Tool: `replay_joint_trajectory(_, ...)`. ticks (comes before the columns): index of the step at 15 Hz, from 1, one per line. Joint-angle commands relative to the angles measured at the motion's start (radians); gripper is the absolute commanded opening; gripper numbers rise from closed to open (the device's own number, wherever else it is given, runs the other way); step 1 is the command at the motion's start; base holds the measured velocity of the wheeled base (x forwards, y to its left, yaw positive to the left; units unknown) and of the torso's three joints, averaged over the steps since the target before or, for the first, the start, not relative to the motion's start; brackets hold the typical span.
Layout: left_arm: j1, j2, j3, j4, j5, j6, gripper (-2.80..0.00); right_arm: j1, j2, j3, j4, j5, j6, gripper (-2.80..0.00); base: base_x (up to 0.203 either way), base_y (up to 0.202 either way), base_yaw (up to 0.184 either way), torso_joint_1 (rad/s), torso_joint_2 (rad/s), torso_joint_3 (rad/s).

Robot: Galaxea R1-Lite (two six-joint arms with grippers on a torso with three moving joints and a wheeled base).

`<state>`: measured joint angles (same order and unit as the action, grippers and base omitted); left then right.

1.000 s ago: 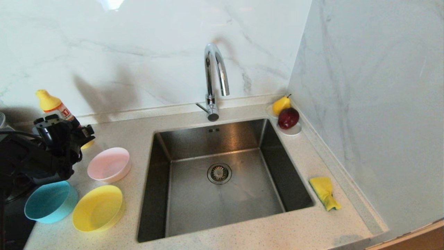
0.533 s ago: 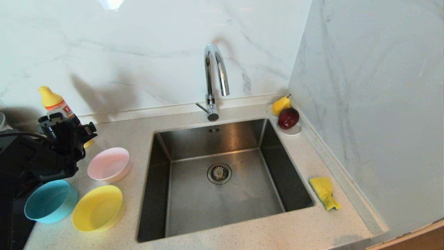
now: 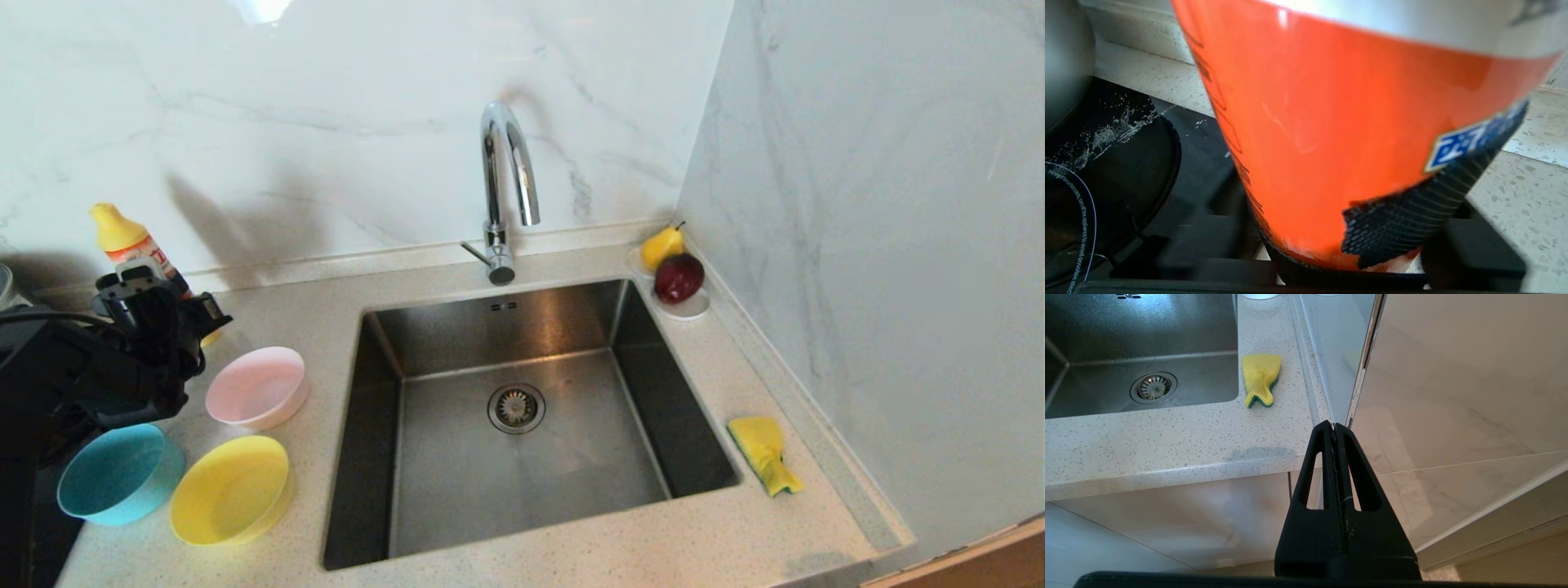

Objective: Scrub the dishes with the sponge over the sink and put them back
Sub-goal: Grab the dish soap, then squeeze it onto the sponge

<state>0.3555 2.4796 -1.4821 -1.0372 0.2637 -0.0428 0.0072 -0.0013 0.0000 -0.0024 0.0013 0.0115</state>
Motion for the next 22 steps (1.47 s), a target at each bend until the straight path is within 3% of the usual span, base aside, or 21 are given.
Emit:
replay_joint_trajectory(1, 0.000, 0.012, -0.012, -0.008, 0.002, 0.000, -2.80, 0.000, 0.000, 0.000, -0.001, 0.000, -0.001, -2.80, 0.000, 0.000, 0.000, 0.000, 0.00, 0.000)
replay_joint_trajectory(7, 0.002, -0.025, -0.021, -0.008, 0.008, -0.003, -2.80, 0.000, 0.000, 0.000, -0.001, 0.000, -0.001, -2.80, 0.000, 0.000, 0.000, 0.000, 0.00, 0.000)
replay_joint_trajectory(15, 0.002, -0.361, 0.161, 0.007, 0.008, -0.008, -2.80, 0.000, 0.000, 0.000, -0.001, 0.000, -0.001, -2.80, 0.000, 0.000, 0.000, 0.000, 0.00, 0.000)
replay_joint_trajectory(19, 0.002, -0.596, 0.255, 0.100, 0.007, -0.014, -2.80, -0.001, 0.000, 0.000, -0.001, 0.000, 0.000, -2.80, 0.000, 0.000, 0.000, 0.000, 0.00, 0.000)
replay_joint_trajectory(22, 0.002, -0.804, 0.298, 0.235, -0.004, -0.016, -2.80, 0.000, -0.002, 0.000, -0.001, 0.000, 0.000, -2.80, 0.000, 0.000, 0.000, 0.000, 0.00, 0.000)
